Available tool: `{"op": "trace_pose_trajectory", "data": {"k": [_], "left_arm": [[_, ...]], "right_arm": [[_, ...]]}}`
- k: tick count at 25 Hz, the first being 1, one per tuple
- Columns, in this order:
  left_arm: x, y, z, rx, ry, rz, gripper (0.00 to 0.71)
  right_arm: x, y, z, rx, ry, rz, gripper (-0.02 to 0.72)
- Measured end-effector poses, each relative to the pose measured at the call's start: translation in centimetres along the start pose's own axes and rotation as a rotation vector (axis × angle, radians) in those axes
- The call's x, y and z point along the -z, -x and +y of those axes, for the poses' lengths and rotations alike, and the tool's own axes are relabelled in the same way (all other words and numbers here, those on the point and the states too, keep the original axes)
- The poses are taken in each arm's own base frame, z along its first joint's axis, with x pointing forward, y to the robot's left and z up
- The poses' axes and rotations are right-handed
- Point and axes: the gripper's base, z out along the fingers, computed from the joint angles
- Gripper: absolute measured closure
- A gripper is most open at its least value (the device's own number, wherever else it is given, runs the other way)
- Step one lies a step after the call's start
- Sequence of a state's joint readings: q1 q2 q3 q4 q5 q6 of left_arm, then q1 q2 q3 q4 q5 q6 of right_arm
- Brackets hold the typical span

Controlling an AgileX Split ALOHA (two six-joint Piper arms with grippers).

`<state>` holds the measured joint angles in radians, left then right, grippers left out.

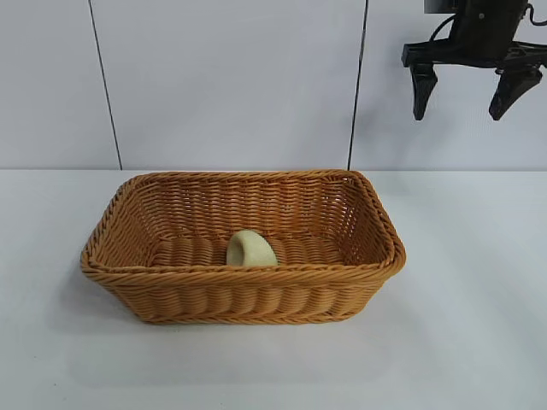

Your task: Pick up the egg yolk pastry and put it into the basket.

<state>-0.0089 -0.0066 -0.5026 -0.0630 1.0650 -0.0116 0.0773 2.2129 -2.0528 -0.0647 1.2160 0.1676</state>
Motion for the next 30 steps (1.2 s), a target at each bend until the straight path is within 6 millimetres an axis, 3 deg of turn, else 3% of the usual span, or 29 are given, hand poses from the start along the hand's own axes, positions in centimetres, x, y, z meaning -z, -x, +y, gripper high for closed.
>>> {"op": "trace_pose_trajectory", "data": {"k": [8,18,23,30], "left_arm": [[0.0,0.0,0.0,0.000,0.000,0.000,0.018],[0.0,0.0,0.0,-0.002,0.000,0.000,0.018],[0.0,0.0,0.0,-0.002,0.000,0.000,0.018],[0.0,0.0,0.0,-0.002,0.000,0.000,0.018]], "right_arm": [[2.1,-6.5,-1.1,0.059,-0.017,0.145,0.008],[5.4,-19.1,-3.1,0.082,-0.031,0.313,0.008],[7.4,-24.7,-4.0,0.098,-0.025,0.285,0.008],[9.2,-30.7,-4.8,0.089,0.018,0.084,0.008]]}}
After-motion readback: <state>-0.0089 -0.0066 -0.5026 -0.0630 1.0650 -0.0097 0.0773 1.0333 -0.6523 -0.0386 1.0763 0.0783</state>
